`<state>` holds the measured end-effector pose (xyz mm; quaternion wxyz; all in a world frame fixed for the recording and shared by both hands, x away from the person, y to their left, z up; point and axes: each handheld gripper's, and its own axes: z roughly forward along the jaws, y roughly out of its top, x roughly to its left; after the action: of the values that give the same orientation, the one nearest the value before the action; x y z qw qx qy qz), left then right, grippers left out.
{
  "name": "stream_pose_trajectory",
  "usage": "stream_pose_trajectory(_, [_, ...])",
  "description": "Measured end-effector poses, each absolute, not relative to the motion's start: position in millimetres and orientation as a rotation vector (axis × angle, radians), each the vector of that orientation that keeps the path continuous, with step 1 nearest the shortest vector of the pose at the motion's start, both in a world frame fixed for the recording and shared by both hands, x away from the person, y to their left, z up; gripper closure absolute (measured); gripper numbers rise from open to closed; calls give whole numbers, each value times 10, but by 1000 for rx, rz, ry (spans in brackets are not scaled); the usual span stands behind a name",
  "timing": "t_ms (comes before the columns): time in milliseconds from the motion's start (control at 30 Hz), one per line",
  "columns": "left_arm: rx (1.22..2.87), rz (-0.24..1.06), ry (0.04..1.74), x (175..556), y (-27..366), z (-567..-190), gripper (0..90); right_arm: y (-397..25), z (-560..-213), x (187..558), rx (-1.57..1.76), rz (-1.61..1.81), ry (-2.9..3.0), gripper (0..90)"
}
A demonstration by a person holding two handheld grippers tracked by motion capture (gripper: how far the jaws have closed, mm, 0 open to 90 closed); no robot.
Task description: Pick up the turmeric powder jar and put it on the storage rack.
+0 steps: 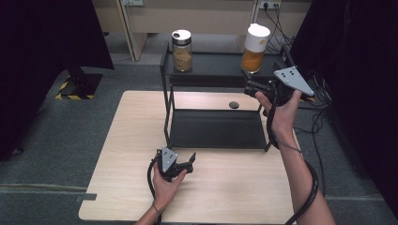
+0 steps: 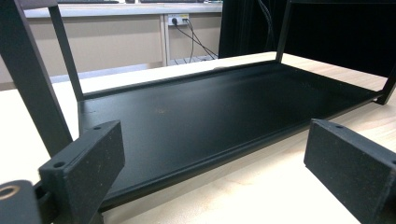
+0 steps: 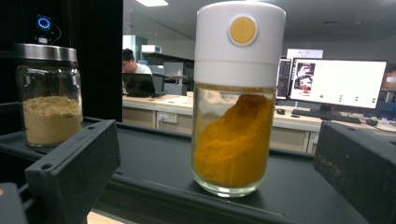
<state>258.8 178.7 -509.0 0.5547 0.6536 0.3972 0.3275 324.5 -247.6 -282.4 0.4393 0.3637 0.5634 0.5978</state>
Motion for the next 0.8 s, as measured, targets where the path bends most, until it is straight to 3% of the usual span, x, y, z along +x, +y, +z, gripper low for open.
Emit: stream_pose_trajectory(800, [1543, 778, 936, 2582, 1784, -5094, 44, -2545, -2999, 3131, 905, 1498, 1407, 11])
